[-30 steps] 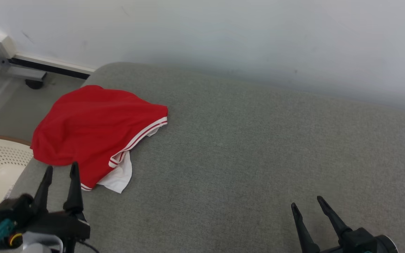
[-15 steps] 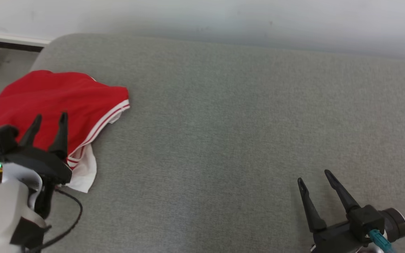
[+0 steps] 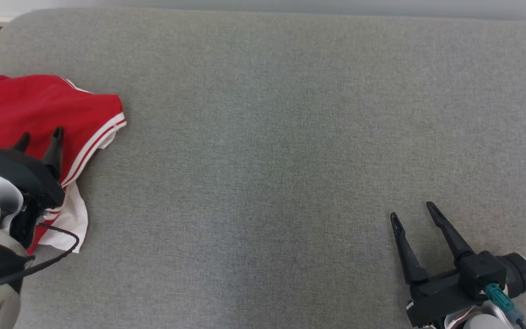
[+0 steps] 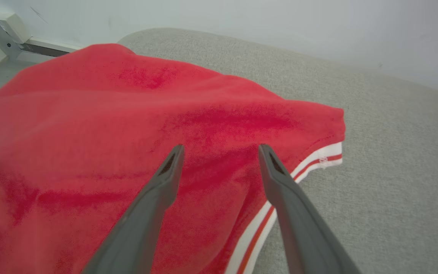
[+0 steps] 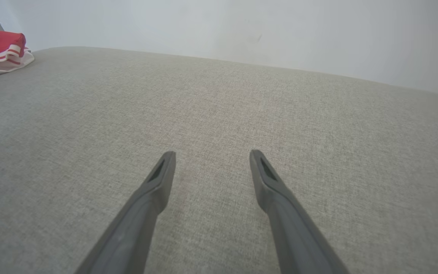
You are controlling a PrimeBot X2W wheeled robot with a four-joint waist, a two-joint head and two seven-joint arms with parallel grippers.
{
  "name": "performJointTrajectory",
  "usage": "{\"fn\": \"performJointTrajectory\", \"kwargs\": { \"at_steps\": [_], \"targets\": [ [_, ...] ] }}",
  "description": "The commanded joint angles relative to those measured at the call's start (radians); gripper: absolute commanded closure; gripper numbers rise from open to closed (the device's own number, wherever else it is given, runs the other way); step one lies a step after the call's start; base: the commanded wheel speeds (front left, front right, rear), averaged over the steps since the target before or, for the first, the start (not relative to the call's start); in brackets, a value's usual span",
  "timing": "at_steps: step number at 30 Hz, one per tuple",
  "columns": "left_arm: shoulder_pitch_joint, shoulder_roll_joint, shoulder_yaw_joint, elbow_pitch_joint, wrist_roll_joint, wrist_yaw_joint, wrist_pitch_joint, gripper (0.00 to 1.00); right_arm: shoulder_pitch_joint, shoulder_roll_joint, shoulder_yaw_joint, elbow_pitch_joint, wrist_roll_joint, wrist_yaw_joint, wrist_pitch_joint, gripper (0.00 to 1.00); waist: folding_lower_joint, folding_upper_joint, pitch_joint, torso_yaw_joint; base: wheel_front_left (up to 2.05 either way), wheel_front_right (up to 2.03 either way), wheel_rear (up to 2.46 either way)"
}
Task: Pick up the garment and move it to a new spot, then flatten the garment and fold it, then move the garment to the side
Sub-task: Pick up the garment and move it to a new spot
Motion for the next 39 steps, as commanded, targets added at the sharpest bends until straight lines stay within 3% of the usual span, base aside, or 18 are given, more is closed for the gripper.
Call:
{"fn": "performJointTrajectory", "kwargs": {
  "at_steps": [1,12,21,22,23,24,32,39],
  "targets": [
    [-0.008,0.003,-0.007,0.009,-0.009,0.000,0.008,0.00,-0.015,-0.004,-0.002,-0.005,0.005,0.000,-0.001,0.00,-0.0002,-0.0002,0.021,-0.013,0.00,0.00,0.00],
    [-0.086,0.026,-0.111,0.117,-0.073,0.000,0.130,0.00,-0.048,0.002,-0.008,-0.010,-0.004,0.000,-0.001,0.00,-0.0002,-0.0002,0.098,-0.016,0.00,0.00,0.00],
    [-0.061,0.021,-0.196,0.107,-0.153,0.000,0.221,0.00,-0.070,0.005,-0.018,-0.003,-0.009,0.000,0.000,0.00,-0.0002,-0.0002,0.130,-0.012,0.00,0.00,0.00],
    [-0.058,0.024,-0.201,0.101,-0.166,0.000,0.220,0.13,-0.073,0.007,-0.017,-0.001,-0.009,0.000,0.000,0.00,-0.0002,-0.0002,0.131,-0.013,0.00,0.00,0.00],
    [-0.055,0.029,-0.206,0.090,-0.173,0.000,0.207,0.64,-0.076,0.010,-0.015,0.000,-0.008,0.000,0.001,0.00,-0.0002,-0.0002,0.131,-0.014,0.00,0.00,0.00],
    [-0.054,0.035,-0.208,0.079,-0.187,0.000,0.194,1.00,-0.078,0.013,-0.012,0.002,-0.007,0.000,0.001,0.00,-0.0002,-0.0002,0.130,-0.017,0.00,0.00,0.00],
    [-0.039,0.085,-0.244,-0.017,-0.279,0.000,0.089,1.00,-0.077,0.039,-0.008,0.014,0.009,0.000,0.000,0.00,-0.0002,-0.0002,0.086,-0.037,0.00,0.00,0.00],
    [0.039,0.108,-0.257,-0.095,-0.358,0.000,-0.089,1.00,-0.028,0.085,-0.010,0.021,0.043,0.000,-0.001,0.00,-0.0002,-0.0002,-0.033,-0.079,0.00,0.00,0.00]
  ]
}}
